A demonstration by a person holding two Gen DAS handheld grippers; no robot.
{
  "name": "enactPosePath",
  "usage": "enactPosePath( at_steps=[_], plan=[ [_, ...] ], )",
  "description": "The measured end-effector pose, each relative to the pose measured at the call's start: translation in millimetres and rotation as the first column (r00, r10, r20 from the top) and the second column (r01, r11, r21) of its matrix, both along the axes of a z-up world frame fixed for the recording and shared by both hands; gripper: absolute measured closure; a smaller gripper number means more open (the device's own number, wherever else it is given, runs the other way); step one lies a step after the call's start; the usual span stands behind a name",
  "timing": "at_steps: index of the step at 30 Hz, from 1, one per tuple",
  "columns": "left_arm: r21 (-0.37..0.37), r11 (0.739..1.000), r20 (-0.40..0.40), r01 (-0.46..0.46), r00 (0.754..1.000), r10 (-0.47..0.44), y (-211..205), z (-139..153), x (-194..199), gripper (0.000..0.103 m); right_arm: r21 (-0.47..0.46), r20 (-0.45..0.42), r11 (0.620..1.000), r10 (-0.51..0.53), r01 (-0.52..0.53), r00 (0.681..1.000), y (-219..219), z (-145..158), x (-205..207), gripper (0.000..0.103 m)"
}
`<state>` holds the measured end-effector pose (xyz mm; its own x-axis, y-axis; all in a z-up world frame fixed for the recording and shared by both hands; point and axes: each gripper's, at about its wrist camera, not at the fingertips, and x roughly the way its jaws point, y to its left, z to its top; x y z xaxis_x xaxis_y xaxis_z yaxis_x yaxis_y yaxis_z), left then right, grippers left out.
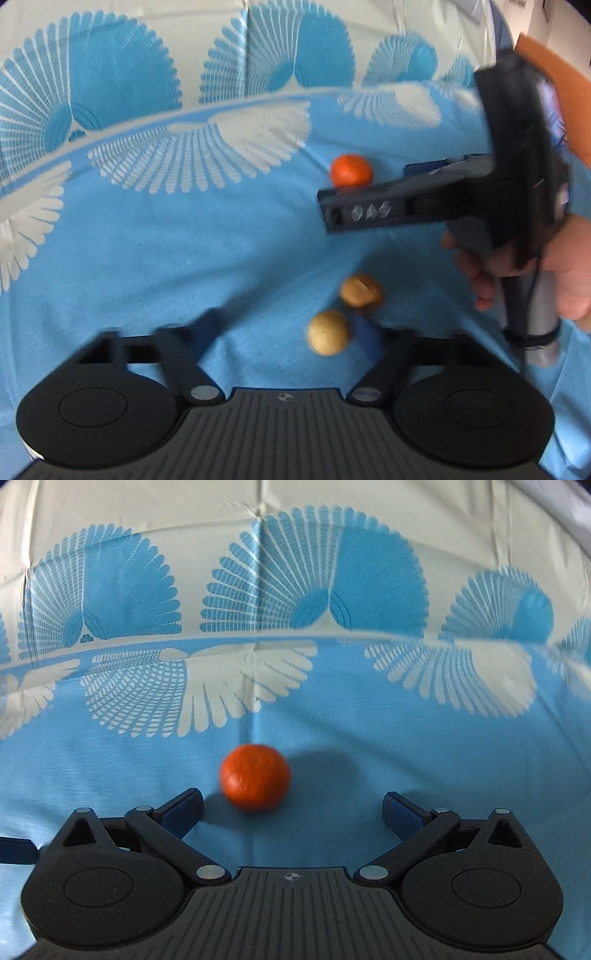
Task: Organize fruits
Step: 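Grasp a tan nut with the left tool while the right tool grasps a mandarin, then carry the nut and mandarin over the white plate and lower them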
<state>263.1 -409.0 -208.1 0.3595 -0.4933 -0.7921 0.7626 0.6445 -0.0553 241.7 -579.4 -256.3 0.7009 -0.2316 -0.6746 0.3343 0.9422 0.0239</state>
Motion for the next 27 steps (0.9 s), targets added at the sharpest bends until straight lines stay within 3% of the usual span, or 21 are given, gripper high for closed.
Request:
enactPosePath(
  at_steps=[1,2,3,5,9,14,17,20,27],
  plan=[
    [-0.031,0.999,-0.034,0.004,0.999,-0.005,4,1,2,0.074,-0.019,0.006,0.999,0.027,-0.027,1.0,2,0,1,0.004],
    [-0.052,0.999,-0.082,0.004,0.997,-0.008,6,3,4,0.077,-0.012,0.031,0.998,0.066,-0.065,0.997,4,2,-2,0.03],
    [-0.057,0.998,-0.109,-0.007,0.994,0.0,9,4,5,0.077,-0.017,0.045,0.996,0.087,-0.086,0.995,8,6,-5,0.064],
    [-0.051,0.999,-0.084,-0.01,0.996,0.006,14,10,-1,0.077,-0.057,0.01,0.996,0.066,-0.065,0.998,13,13,-9,0.066],
    [-0.038,0.998,-0.05,-0.052,0.997,0.05,34,39,-17,0.077,-0.055,0.021,0.997,-0.043,0.044,0.999,6,33,-34,0.066],
    [-0.056,0.988,-0.037,-0.142,0.989,0.14,85,93,-46,0.077,-0.006,0.11,0.994,-0.106,0.107,0.988,13,90,-96,0.066],
    [-0.095,0.978,-0.063,-0.183,0.982,0.178,126,126,-69,0.077,0.0,0.153,0.995,-0.099,0.101,0.983,37,128,-139,0.066],
    [-0.077,0.968,-0.055,-0.24,0.97,0.236,166,157,-99,0.077,0.031,0.19,0.996,-0.089,0.085,0.978,69,162,-182,0.066],
    [-0.057,0.931,-0.03,-0.361,0.933,0.36,268,207,-176,0.077,0.11,0.231,0.99,0.059,-0.087,0.971,181,214,-257,0.066]
  ],
)
